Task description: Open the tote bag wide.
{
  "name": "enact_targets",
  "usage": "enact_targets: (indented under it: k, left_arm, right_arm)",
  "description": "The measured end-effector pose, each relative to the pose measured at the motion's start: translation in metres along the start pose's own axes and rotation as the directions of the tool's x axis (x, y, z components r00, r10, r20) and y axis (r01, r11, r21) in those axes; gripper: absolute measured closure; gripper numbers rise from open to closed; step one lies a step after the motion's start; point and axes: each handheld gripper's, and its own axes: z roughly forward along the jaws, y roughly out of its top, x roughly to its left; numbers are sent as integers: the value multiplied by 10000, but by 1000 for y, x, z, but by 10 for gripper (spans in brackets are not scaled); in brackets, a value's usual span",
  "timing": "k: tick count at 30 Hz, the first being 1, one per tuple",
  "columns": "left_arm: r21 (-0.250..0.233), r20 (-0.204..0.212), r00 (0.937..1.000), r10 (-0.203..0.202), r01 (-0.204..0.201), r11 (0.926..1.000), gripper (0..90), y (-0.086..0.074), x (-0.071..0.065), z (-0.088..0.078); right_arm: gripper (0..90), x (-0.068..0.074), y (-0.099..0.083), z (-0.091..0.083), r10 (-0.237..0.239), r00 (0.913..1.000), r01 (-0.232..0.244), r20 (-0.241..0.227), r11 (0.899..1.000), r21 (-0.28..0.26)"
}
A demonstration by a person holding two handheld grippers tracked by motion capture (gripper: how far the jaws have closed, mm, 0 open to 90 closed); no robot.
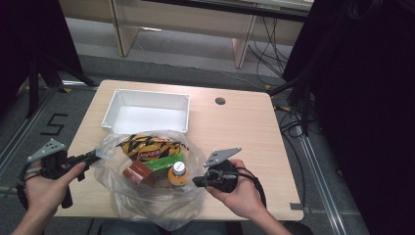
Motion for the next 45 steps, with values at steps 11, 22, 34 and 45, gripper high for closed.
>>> enact_targets:
  k: [11, 22, 34, 45]
  left_arm:
    - [1587, -131, 9989, -458, 473, 9862, 841, -21, 5, 26]
    - [2832, -165, 9999, -25, 71, 9590, 833, -36, 10, 47]
    - [3305, -106, 9998, 182, -137, 9437, 790, -39, 8, 48]
    - [1447, 291, 9866, 1603, -1628, 9760, 516, -19, -9, -1]
  right_arm:
    - [900, -14, -13, 27, -6, 9991, -37, 424, 9949, 1008]
    - [900, -27, -23, 49, 306, 9991, -349, 281, 9854, 1669]
    - [872, -34, -31, 58, 892, 9955, -937, 311, 9737, 2076]
    - [721, -18, -29, -2, 902, 9956, -908, 272, 9956, 224]
